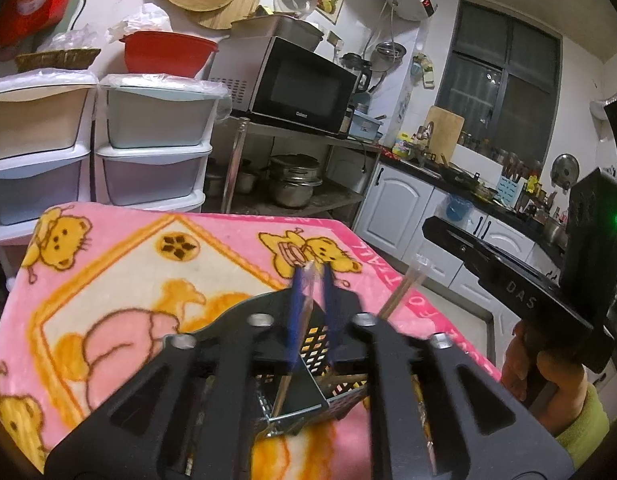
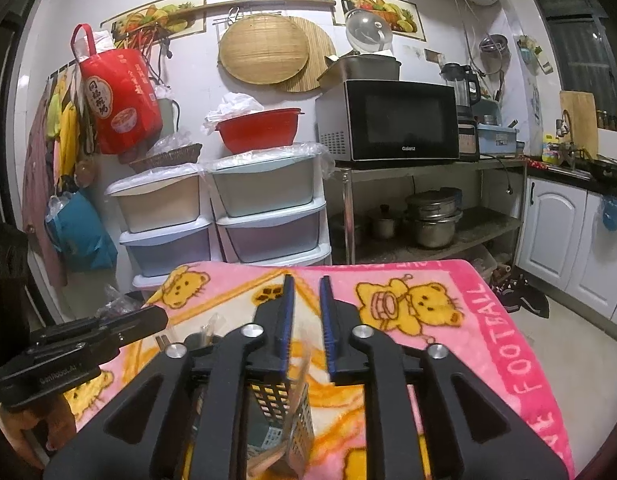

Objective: Organize utensils
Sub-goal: 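Open both tools to release the chopsticks into the basket and withdraw, then move both open tools toward the wrapped chopsticks lying on the blanket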

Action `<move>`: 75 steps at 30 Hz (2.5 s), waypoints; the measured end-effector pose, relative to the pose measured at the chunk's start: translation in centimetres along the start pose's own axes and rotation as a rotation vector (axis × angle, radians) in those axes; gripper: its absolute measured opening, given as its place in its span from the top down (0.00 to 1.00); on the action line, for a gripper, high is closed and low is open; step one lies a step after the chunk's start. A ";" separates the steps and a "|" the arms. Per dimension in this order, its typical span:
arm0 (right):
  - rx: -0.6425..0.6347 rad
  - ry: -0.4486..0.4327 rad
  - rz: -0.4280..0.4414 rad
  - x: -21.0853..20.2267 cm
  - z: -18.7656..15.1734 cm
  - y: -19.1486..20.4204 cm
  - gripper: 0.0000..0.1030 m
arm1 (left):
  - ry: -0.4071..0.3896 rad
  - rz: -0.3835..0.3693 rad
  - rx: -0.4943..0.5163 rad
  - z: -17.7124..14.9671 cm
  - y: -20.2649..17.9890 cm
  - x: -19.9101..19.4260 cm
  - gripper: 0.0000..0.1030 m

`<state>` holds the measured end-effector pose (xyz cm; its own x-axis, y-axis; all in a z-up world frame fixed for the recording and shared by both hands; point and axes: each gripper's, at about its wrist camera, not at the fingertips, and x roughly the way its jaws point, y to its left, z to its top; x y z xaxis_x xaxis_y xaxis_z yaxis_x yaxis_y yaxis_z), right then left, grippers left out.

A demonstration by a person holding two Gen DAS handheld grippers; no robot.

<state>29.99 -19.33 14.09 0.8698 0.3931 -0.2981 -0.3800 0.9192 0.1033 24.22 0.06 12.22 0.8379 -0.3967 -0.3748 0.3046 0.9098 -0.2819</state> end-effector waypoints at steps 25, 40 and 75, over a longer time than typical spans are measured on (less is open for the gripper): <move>-0.009 0.021 0.011 -3.5 -1.4 0.1 0.46 | -0.069 0.064 -0.045 0.0 0.2 -4.9 0.10; -0.015 0.016 0.021 -6.4 -2.7 0.2 0.39 | -0.054 0.119 -0.039 -2.2 -0.1 -6.8 0.10; -0.086 0.109 0.020 -10.0 -8.8 1.8 0.32 | 0.017 0.168 -0.092 -8.5 0.9 -9.9 0.10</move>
<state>17.88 -21.82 8.94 0.8243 0.4019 -0.3987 -0.4264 0.9041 0.0298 12.35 3.80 8.14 0.8653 -0.2432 -0.4384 0.1177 0.9486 -0.2938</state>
